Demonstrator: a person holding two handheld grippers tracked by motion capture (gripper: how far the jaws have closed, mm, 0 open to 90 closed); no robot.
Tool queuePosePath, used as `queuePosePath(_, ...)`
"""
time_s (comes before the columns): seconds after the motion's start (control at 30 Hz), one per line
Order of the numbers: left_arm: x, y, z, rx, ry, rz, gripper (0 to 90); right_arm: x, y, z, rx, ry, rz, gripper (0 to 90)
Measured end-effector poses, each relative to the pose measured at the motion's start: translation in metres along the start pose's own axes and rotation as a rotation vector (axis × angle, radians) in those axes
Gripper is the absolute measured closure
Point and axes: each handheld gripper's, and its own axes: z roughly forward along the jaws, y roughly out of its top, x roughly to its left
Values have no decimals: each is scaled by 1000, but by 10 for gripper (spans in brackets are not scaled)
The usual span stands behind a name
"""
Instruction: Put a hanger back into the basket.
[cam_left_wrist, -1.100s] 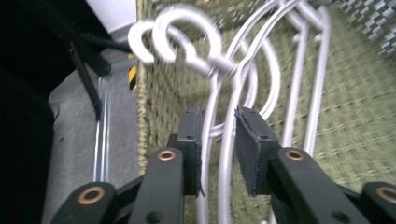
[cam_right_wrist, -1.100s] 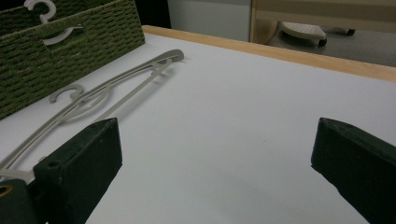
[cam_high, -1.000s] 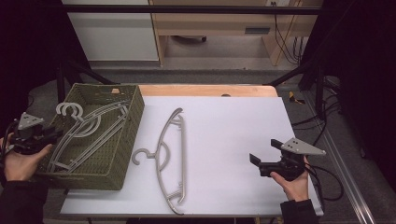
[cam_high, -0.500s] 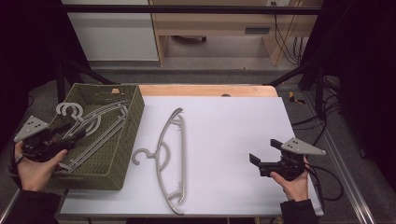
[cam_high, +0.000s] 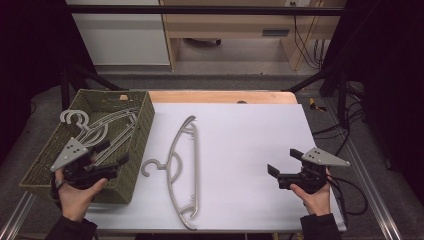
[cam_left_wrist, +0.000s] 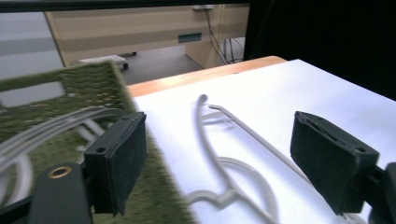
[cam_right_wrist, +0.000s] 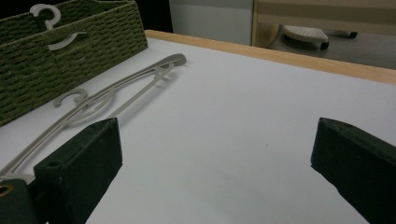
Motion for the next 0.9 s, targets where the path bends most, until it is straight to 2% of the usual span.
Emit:
queuePosePath(0.13, -19, -2, 10, 25, -25, 13, 134, 0, 1, -2, -4, 0, 1, 22)
queuePosePath(0.23, -31, -6, 15, 51, -29, 29, 133, 0, 0, -2, -8, 1, 3, 22)
queuePosePath(0.43, -49, -19, 23, 83, -64, 43, 139, 1, -1, -1, 0, 6, -3, 22)
queuePosePath(0.7, -72, -42, 39, 182, -109, 76, 181, 3, -1, 0, 0, 7, 1, 21)
queuePosePath(0.73, -72, -42, 39, 182, -109, 76, 184, 3, -1, 0, 0, 7, 1, 21)
queuePosePath(0.77, -77, -49, 45, 212, -108, 78, 184, 3, -2, 0, 0, 6, -1, 21)
queuePosePath(0.9, -80, -62, 57, 282, -91, 80, 227, 3, -2, 1, 5, 8, -8, 22)
